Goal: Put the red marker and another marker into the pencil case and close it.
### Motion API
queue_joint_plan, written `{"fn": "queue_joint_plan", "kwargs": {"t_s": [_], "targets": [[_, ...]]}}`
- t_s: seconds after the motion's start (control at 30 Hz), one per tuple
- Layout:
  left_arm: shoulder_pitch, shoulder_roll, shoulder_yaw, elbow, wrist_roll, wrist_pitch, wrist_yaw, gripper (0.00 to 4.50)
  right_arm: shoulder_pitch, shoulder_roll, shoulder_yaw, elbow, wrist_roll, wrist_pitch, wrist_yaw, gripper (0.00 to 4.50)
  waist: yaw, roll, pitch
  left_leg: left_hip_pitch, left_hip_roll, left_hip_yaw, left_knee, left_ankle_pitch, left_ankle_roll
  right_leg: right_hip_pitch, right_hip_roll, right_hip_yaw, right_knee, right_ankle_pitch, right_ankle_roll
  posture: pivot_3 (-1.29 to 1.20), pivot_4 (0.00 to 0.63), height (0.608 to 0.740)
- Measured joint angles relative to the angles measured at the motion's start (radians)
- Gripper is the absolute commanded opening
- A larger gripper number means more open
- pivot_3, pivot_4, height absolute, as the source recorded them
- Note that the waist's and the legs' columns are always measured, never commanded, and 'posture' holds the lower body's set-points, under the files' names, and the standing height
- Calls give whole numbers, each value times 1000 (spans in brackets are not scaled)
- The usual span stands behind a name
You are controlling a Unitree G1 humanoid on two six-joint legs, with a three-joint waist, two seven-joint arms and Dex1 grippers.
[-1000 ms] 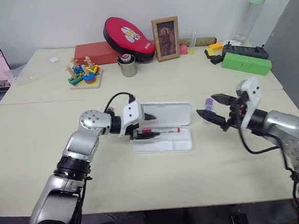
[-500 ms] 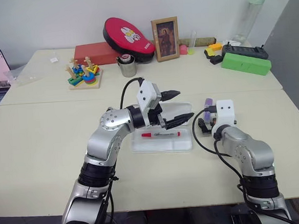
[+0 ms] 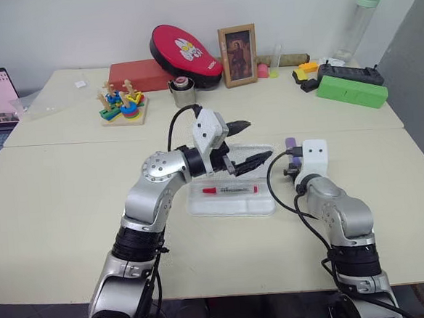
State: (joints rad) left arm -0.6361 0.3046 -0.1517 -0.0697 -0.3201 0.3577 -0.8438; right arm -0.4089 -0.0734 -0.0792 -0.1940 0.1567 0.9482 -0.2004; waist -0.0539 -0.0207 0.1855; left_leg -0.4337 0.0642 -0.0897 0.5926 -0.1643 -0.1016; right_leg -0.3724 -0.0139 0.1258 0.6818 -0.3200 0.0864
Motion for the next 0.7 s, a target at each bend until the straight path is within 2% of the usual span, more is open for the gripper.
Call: {"fn": "queue_joint_plan", "kwargs": {"t_s": [0.17,0.3,0.4,0.5,0.6,0.7], "targets": [[-4,14,5,-1,9,-14,7,4500,-19,-34,-45,2,-10,-99,44,1082,-3,0,0,0,0,0,0,0,0,-1,0,0,0,0,0,0,150,740],[48,138,90,-83,-23,41,0,4500,-119,-142,0,-44,52,-240,286,1082,-38,2,1,0,1,1,-2,0,0,-2,1,1,0,0,0,0,150,740],[198,279,213,-207,-80,115,-20,4500,-208,-201,29,-128,209,-254,544,1082,-51,3,1,1,2,-1,-4,0,0,-1,2,-1,0,-1,-2,0,150,740],[360,350,326,-284,-143,166,-34,4500,-250,-269,117,-166,313,-216,742,1082,-45,3,1,0,2,-2,-5,0,0,-1,1,-2,-1,-2,-3,0,150,740],[506,385,424,-326,-173,180,-45,4500,-264,-339,225,-164,334,-207,885,1082,-31,2,2,0,2,-2,-4,0,0,-1,0,-2,-1,-2,-3,0,150,740],[714,399,511,-357,-188,169,-69,4500,-285,-384,389,-115,305,-218,1036,1082,-26,2,2,0,1,-1,-3,0,0,-1,-1,-2,-2,-3,-4,0,150,740]]}}
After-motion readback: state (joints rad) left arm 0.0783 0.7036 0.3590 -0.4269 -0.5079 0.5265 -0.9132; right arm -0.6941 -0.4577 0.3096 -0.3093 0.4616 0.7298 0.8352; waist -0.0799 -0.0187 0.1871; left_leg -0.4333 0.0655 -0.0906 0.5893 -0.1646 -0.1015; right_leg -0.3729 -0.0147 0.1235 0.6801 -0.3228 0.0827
